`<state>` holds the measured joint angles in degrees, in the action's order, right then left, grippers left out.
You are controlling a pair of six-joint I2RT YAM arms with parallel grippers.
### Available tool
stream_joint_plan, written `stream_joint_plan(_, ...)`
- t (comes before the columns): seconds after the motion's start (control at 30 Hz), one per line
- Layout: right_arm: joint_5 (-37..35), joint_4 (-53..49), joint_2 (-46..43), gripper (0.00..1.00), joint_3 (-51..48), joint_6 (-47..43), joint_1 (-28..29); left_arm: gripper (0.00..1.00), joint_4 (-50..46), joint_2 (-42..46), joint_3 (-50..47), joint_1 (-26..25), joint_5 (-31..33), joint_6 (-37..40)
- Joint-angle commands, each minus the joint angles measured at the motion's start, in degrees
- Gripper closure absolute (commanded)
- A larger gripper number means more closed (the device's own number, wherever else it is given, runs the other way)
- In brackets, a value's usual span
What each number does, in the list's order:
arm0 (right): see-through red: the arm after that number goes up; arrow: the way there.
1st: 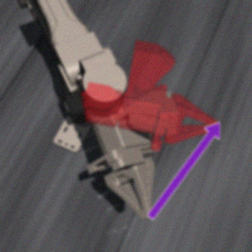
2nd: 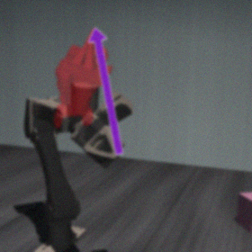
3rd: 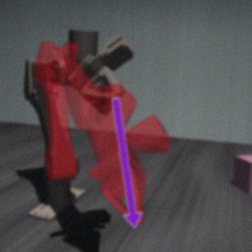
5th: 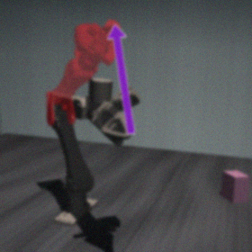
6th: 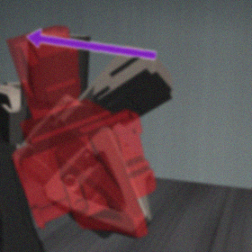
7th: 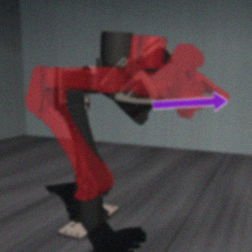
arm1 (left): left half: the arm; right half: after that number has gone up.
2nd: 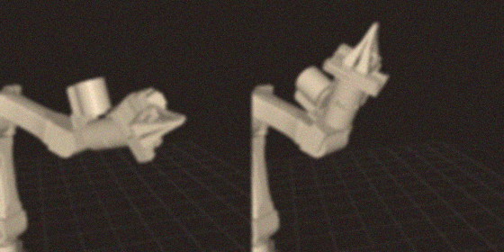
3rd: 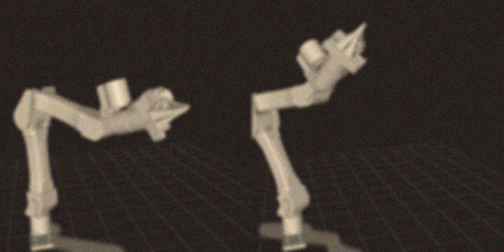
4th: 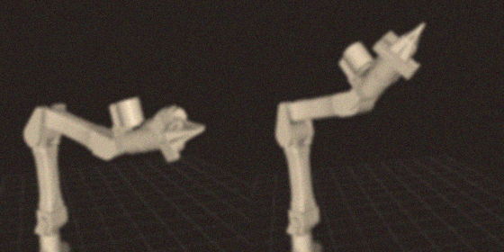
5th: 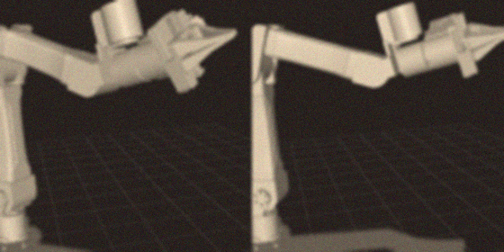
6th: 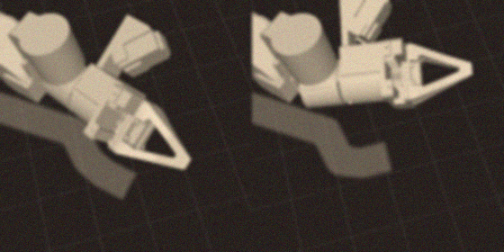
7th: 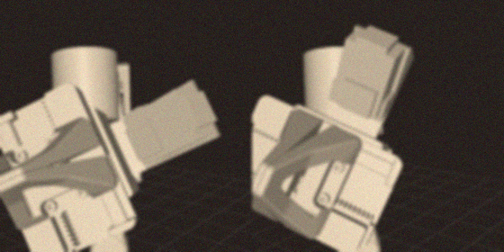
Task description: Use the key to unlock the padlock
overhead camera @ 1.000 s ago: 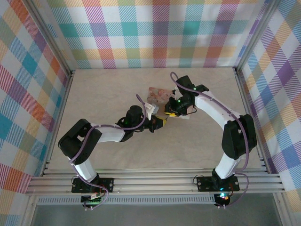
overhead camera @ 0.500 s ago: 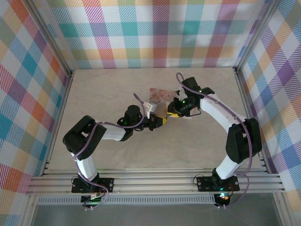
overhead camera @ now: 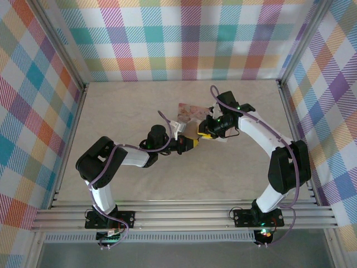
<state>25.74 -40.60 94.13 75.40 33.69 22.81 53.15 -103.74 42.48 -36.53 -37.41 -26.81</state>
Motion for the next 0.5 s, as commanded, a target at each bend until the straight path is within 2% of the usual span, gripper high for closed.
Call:
stream_joint_plan(0.0,3.78,3.07,-2.82,1.00,0.28,-0.69,-0.48,1.00,2.37,-0.67,0.84,0.43,0.50,-0.12)
stream_joint_plan(0.47,5.27,2.79,-2.47,1.00,0.45,-1.45,-0.93,1.00,1.52,-1.06,2.16,0.41,0.63,-0.59)
